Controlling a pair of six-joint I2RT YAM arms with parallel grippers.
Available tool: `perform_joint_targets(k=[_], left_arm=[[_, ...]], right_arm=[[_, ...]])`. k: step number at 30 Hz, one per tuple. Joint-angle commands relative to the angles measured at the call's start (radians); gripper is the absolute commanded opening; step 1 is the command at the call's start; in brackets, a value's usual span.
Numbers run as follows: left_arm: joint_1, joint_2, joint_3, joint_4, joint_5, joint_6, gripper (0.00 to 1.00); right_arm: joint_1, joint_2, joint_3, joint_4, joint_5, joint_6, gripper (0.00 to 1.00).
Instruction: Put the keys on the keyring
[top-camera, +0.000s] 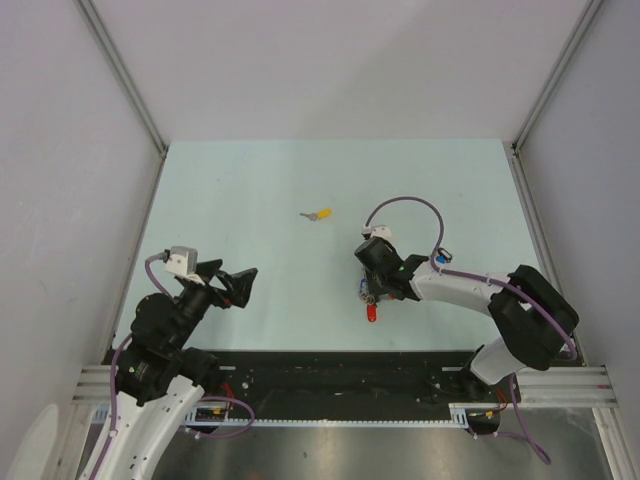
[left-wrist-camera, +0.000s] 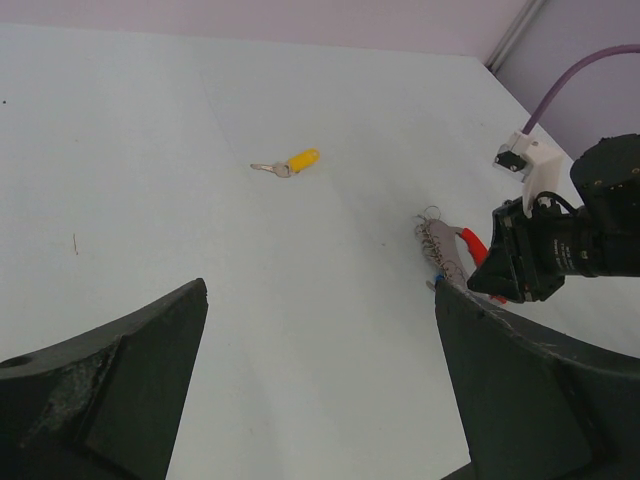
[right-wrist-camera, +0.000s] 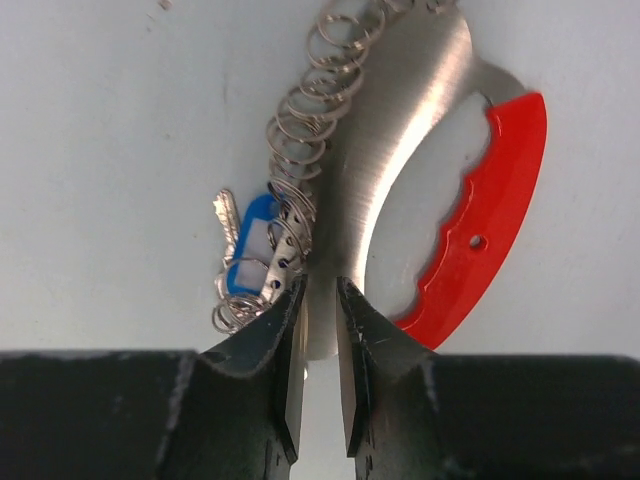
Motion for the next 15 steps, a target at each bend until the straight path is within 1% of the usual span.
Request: perform_joint_targets(k=[1,5,10,15], left_arm=[[-0.005,0.01,0.003,0.007,0.003,-0.008,1.0],[-0.005,0.011,0.003,0.007,0.004,-0.008,1.0],[-0.005,0.013,0.001,0.007,0.003,-0.008,1.0],[-0.003,0.011,0.003,0.009,0.004,-0.008,1.0]], right_arm=[[-0.019,-0.081,-0.078,0.148,-0.025,0.079,0.21],[-0.03,-0.127,-0.175,0.242,-0.062,0.103,0.2],[-0.056,-0.198,-0.258,0.358,-0.074,0.143,0.2],[-0.062,-0.259,-0.33,0.453,-0.099,0.142,0.22]])
